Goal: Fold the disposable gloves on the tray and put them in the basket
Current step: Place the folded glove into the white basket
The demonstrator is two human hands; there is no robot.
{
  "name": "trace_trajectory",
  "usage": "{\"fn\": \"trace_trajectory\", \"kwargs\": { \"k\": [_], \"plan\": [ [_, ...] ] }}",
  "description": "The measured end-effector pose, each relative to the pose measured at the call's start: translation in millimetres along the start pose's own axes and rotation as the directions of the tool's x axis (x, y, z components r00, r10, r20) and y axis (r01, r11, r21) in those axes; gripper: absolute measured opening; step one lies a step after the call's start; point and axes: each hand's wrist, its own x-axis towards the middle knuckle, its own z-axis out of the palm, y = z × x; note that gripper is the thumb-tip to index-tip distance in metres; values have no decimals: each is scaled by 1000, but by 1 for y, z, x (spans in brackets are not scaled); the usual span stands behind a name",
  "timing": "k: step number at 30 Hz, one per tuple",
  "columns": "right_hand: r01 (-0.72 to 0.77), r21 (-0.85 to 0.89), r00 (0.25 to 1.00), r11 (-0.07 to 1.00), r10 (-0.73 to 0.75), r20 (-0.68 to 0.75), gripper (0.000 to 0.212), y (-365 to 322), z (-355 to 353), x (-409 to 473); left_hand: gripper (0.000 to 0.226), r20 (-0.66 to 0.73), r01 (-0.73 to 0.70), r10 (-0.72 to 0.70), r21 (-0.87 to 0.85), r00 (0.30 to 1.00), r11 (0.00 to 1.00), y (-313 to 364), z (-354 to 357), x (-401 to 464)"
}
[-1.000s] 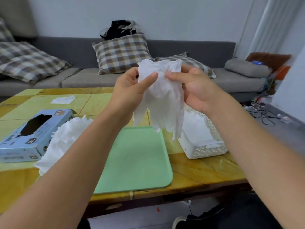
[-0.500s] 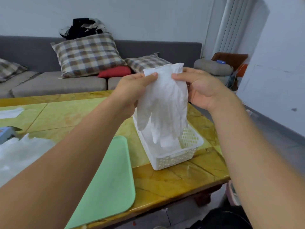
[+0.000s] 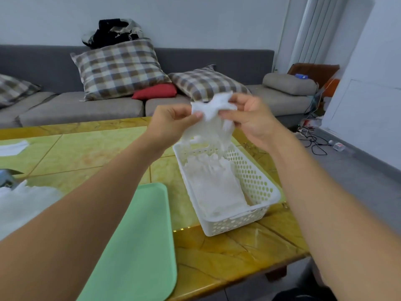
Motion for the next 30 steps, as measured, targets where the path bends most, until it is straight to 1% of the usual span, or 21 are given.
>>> {"fn": "trace_trajectory", "kwargs": {
  "k": [2,4,5,6,7,8,10,12,14,16,19,21,22,23,24,25,26,27,28,29,30],
  "plan": [
    [-112,-138,988,984,125,88,29,23,-7,-17,15,105,-49,31,169,994,984,-23,4,-17],
    [-163,-348,954,923,238,183,25,38,-13,-36,25,270,-131,26,379,962,916,-35,12,-33],
    [-168,-461,926,871,300,230,22,42,-16,-43,25,358,-172,-8,468,934,867,-37,17,-40],
    [-157,-568,893,808,361,268,21,43,-16,-51,20,425,-197,-57,529,903,825,-37,23,-47],
    [-133,-650,864,748,409,293,20,44,-17,-57,12,464,-207,-98,562,881,800,-38,28,-53],
    [-109,-703,841,703,443,312,20,44,-15,-62,12,472,-204,-124,585,873,785,-38,30,-57],
    [-80,-752,807,655,485,337,22,41,-12,-71,21,471,-175,-179,613,864,771,-36,31,-59],
    [-63,-798,778,599,531,337,21,37,-9,-76,21,520,-186,-235,633,821,751,-30,32,-59],
    [-34,-854,746,520,581,324,15,32,-7,-79,20,572,-190,-330,666,751,721,-21,35,-57],
    [-26,-891,708,453,637,303,12,26,-3,-78,19,610,-238,-415,712,675,660,-11,42,-55],
    [-103,-901,656,422,709,257,10,20,2,-75,25,628,-311,-514,758,585,573,-1,52,-51],
    [-217,-866,662,451,720,209,15,22,2,-71,30,626,-331,-563,773,540,541,3,56,-51],
    [-239,-850,697,470,692,187,18,23,2,-70,33,624,-344,-582,778,521,526,4,57,-51],
    [-212,-855,748,473,642,169,19,26,2,-67,36,622,-358,-597,782,506,511,3,59,-51],
    [-158,-874,787,459,593,169,23,29,4,-64,37,618,-367,-609,786,497,497,3,61,-51],
    [-96,-903,802,419,570,179,35,32,8,-62,38,615,-377,-616,788,492,486,3,62,-52],
    [-43,-928,785,371,587,198,51,35,12,-61,38,614,-389,-621,790,488,475,2,63,-53],
    [-6,-949,748,315,631,204,65,39,17,-60,40,610,-400,-629,792,481,462,1,65,-53],
    [27,-963,702,268,680,209,72,41,23,-60,43,607,-412,-641,793,471,449,1,66,-54],
    [49,-970,662,240,719,211,75,45,28,-60,46,606,-428,-650,792,459,436,1,68,-54],
    [68,-974,645,214,736,206,77,48,30,-59,48,609,-443,-651,787,453,429,2,68,-55]
  ]
}}
